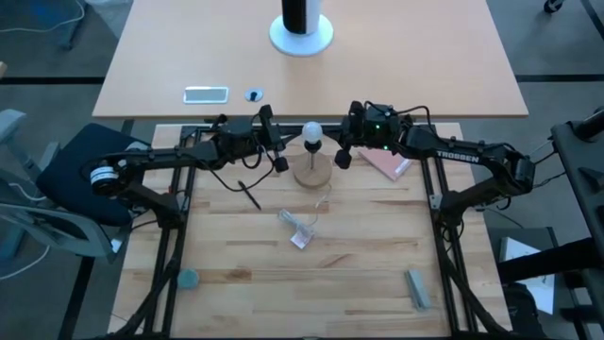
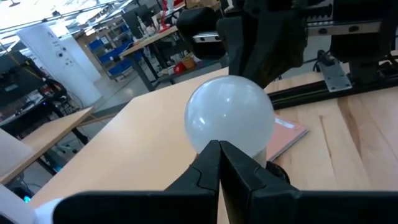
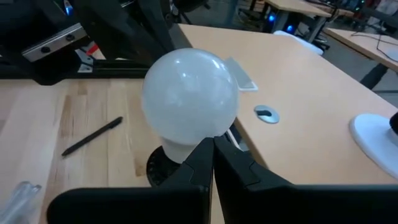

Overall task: Screw lightbulb
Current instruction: Insert the lightbulb into the la

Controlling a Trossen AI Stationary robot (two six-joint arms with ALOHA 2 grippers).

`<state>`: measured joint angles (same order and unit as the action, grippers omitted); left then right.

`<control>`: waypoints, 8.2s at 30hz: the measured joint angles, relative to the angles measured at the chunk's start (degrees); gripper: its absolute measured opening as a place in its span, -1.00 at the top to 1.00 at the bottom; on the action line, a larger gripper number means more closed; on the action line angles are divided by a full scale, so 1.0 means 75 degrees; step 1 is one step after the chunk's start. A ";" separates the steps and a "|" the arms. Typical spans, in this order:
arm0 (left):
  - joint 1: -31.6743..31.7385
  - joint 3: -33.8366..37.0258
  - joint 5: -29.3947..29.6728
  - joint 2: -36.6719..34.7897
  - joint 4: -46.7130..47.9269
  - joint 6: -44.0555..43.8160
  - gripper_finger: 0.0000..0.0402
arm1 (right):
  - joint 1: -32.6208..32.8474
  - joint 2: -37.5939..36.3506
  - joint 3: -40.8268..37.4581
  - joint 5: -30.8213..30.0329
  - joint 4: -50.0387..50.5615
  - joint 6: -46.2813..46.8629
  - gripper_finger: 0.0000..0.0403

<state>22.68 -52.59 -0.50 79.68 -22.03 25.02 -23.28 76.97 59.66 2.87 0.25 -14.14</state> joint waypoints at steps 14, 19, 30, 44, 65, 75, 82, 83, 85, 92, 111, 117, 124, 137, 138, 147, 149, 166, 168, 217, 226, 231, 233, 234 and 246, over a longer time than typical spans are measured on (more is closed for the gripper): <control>-0.0022 0.0001 0.0370 -0.0155 0.0314 -0.0044 1.00 | 0.0019 -0.0044 0.0000 -0.0015 0.0228 0.0280 0.97; -0.0190 0.0001 0.0002 -0.0475 0.0757 -0.0218 1.00 | 0.0004 -0.0047 0.0000 -0.0540 0.0293 0.0166 0.97; -0.0225 0.0001 -0.0005 0.0214 -0.0349 -0.0179 1.00 | -0.0033 -0.0052 0.0000 -0.0507 0.0015 -0.0111 0.97; -0.0157 0.0001 0.0476 0.0216 -0.0352 -0.0201 1.00 | 0.0061 -0.0061 0.0000 0.0184 0.0213 -0.0122 0.97; -0.0135 0.0001 -0.0038 0.0197 -0.0072 -0.0204 1.00 | -0.0130 0.0090 0.0000 -0.0351 -0.0376 -0.0298 0.97; -0.0135 0.0001 -0.0029 0.0300 -0.0244 -0.0227 1.00 | -0.0015 0.0081 0.0000 0.0062 -0.0173 -0.0179 0.97; -0.0076 0.0001 0.0026 0.0300 -0.0228 -0.0230 1.00 | 0.0001 0.0044 0.0006 0.0199 -0.0002 -0.0038 0.97; -0.0061 0.0001 0.0104 0.0300 -0.0202 -0.0232 1.00 | 0.0008 0.0037 0.0006 0.0237 0.0003 -0.0043 0.97; -0.0048 0.0001 0.0399 0.0300 -0.0174 -0.0234 1.00 | 0.0025 0.0032 0.0006 0.0391 0.0012 -0.0040 0.97; -0.0036 0.0001 0.0618 0.0318 -0.0122 -0.0236 1.00 | 0.0174 0.0017 0.0006 0.0662 0.0045 -0.0045 0.97; -0.0133 -0.0002 -0.0600 -0.0056 0.0312 -0.0289 1.00 | 0.0098 -0.0140 0.0006 -0.0819 0.0316 -0.0304 0.97; -0.0101 -0.0002 -0.0430 0.0007 0.0129 -0.0315 1.00 | 0.0002 0.0063 0.0003 -0.0726 -0.0127 -0.0450 0.97; -0.0011 -0.0002 -0.0128 0.0098 0.0098 -0.0182 1.00 | 0.0006 0.0065 0.0003 -0.0219 -0.0108 -0.0408 0.97; 0.0112 -0.0002 0.0291 0.0224 -0.0043 -0.0231 1.00 | 0.0286 -0.0015 0.0003 -0.0080 0.0149 -0.0228 0.97; 0.0103 -0.0002 0.0344 0.0224 -0.0013 -0.0233 1.00 | 0.0284 -0.0032 0.0003 -0.0093 0.0177 -0.0189 0.97; -0.0028 -0.0002 0.0122 0.0079 0.0153 -0.0513 1.00 | 0.0265 -0.0267 0.0003 -0.0663 0.0341 -0.0188 0.97; -0.0051 -0.0002 -0.0184 0.0079 0.0167 -0.0543 1.00 | 0.0220 -0.0268 0.0003 -0.0860 0.0338 -0.0298 0.97; -0.0047 -0.0002 -0.0379 0.0397 -0.0464 -0.0481 1.00 | 0.0045 -0.0193 0.0003 -0.0391 -0.0154 -0.0283 0.97; -0.0047 -0.0002 -0.0348 0.0412 -0.0463 -0.0481 1.00 | 0.0045 -0.0156 0.0003 -0.0348 -0.0152 -0.0197 0.97; 0.0116 0.0001 0.0021 0.0446 -0.0322 -0.0227 1.00 | -0.0169 0.0137 -0.0003 -0.0189 -0.0289 0.0020 0.97; 0.0116 0.0000 0.0021 0.0452 -0.0326 -0.0227 1.00 | -0.0141 0.0128 -0.0003 -0.0118 -0.0101 0.0085 0.97; 0.0129 0.0001 0.0028 0.0458 -0.0321 -0.0229 1.00 | -0.0101 0.0096 -0.0003 -0.0087 -0.0009 0.0094 0.97; 0.0145 0.0001 0.0055 0.0458 -0.0320 -0.0230 1.00 | -0.0080 0.0058 -0.0003 -0.0072 -0.0001 0.0094 0.97; 0.0148 0.0001 0.0056 0.0458 -0.0320 -0.0230 1.00 | -0.0067 0.0045 -0.0003 -0.0062 0.0003 0.0094 0.97; 0.0148 0.0001 0.0251 0.0387 -0.0278 -0.0273 1.00 | -0.0019 -0.0069 -0.0003 0.0082 0.0116 0.0218 0.97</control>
<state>23.79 -52.58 1.38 82.58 -24.11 22.97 -23.42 76.45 59.64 3.49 1.12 -12.50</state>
